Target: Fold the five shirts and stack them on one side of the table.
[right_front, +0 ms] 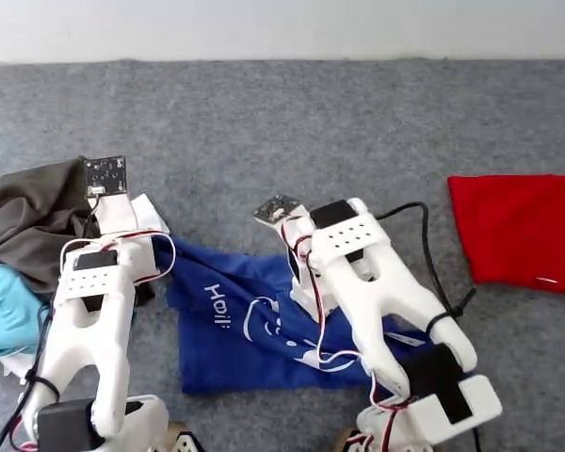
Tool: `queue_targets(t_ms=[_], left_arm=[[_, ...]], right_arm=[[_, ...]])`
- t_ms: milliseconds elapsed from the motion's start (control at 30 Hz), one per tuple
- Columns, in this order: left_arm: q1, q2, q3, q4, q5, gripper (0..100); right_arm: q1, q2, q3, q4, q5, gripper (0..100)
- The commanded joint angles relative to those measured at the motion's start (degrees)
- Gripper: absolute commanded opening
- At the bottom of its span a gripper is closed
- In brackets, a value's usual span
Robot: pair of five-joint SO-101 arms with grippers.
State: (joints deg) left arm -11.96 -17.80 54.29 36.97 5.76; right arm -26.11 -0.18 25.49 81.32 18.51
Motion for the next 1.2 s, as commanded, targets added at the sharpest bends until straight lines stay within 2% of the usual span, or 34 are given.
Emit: queue_targets(t_ms=[0,33,133,233,433,600,667,800,900,967,1033,1167], left_arm=[[0.26,0.09,-1.80,-0.79,-0.88,1],[0.26,0.09,-1.80,-0.79,-0.88,1],[0.18,0.09,-1.80,-0.79,-0.88,1],[0.26,0.09,-1.80,-0.79,-0.88,1],[0.26,0.09,-1.80,-0.79,-0.97,1],[0.35,0.09,-1.80,-0.79,-0.97,1],[0.35,0.09,-1.80,-0.79,-0.97,1],[0.44,0.09,-1.80,-0.79,-0.97,1],[0.44,0.09,-1.80,-0.79,-0.97,1],[0.44,0.09,-1.80,-0.79,-0.97,1],[0.44,0.09,-1.80,-0.79,-1.05,1],[0.44,0.09,-1.80,-0.79,-1.05,1]], right_arm=[[-0.66,0.92,-0.53,-1.80,-0.62,7.1],[-0.40,1.19,-1.49,-1.36,-0.70,0.3],[1.45,0.92,-3.60,-1.19,-0.70,6.0],[3.65,0.92,-6.86,-1.19,-0.62,0.2],[7.60,3.30,-18.81,5.41,-0.70,0.9],[13.14,13.58,-30.77,7.08,-0.79,1.6],[14.37,19.12,-36.22,7.25,-1.41,8.0],[15.78,29.23,-48.97,7.34,-6.33,33.6],[16.40,35.12,-59.34,7.78,-5.80,48.3],[17.27,37.67,-64.97,8.40,-5.80,50.6],[18.15,38.55,-69.63,11.03,-5.89,48.7],[19.12,37.58,-76.92,18.77,-5.54,37.7]])
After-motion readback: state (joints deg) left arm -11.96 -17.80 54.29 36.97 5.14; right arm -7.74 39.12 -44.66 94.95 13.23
